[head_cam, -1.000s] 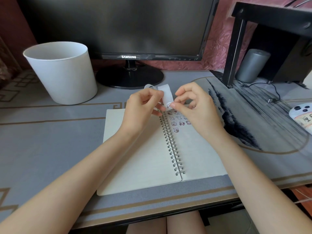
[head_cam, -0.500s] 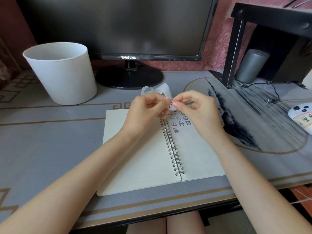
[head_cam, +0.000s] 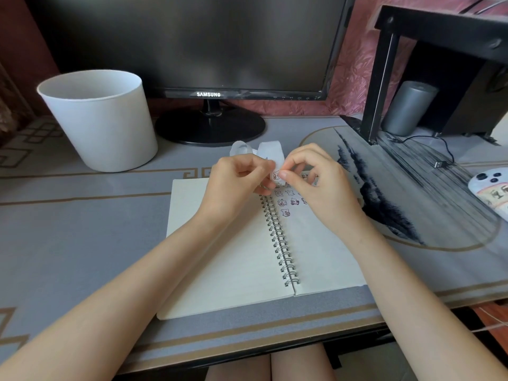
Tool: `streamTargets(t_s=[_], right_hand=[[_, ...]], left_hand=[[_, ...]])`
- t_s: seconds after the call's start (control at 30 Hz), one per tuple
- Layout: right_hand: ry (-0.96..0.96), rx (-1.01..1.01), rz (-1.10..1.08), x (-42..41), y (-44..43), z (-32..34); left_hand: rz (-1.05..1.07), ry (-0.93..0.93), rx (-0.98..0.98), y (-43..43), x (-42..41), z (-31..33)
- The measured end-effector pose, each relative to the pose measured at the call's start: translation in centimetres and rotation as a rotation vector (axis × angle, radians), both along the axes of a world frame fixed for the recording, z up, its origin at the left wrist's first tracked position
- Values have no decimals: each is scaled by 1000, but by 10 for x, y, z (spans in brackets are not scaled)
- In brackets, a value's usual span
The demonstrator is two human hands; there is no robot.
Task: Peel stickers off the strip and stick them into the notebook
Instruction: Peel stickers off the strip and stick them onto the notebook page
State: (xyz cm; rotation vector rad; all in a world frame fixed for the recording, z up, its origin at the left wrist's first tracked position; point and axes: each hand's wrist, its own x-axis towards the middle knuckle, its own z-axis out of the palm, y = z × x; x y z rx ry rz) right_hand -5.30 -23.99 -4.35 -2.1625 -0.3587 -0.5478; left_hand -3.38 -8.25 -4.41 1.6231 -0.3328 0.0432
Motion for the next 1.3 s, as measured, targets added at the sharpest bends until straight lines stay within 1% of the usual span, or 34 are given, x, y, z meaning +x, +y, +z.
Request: streamTargets(t_s=[0.13,0.2,0.27,0.33,0.4,0.53,0.63,0.77,1.3], right_hand=[[-69,-75,10,-6,2,4],[-124,-55,40,-12,4,10],[-102,23,53,-17,5,16],[28,149,60,-19,2,22],[183,231,65,-20,-2,23],[478,263,-20,-22,-14,13],[590,264,-109,-22,-20,5],[581,232,-154,-20,-19,3],[577,177,-163,-19,-22,-4]], left_hand=[[19,-3,1,2,1,-1],[30,-16,2,2,1,-1],[43,-16,-4,2,2,-1],[45,-13,-7,2,2,-1],[37,-15,-1,2,2,-1],[35,-12,-4,1,2,-1],[36,-11,-1,1,2,-1],[41,-8,7,1,2,-1],[42,-8,13,1,1,-1]])
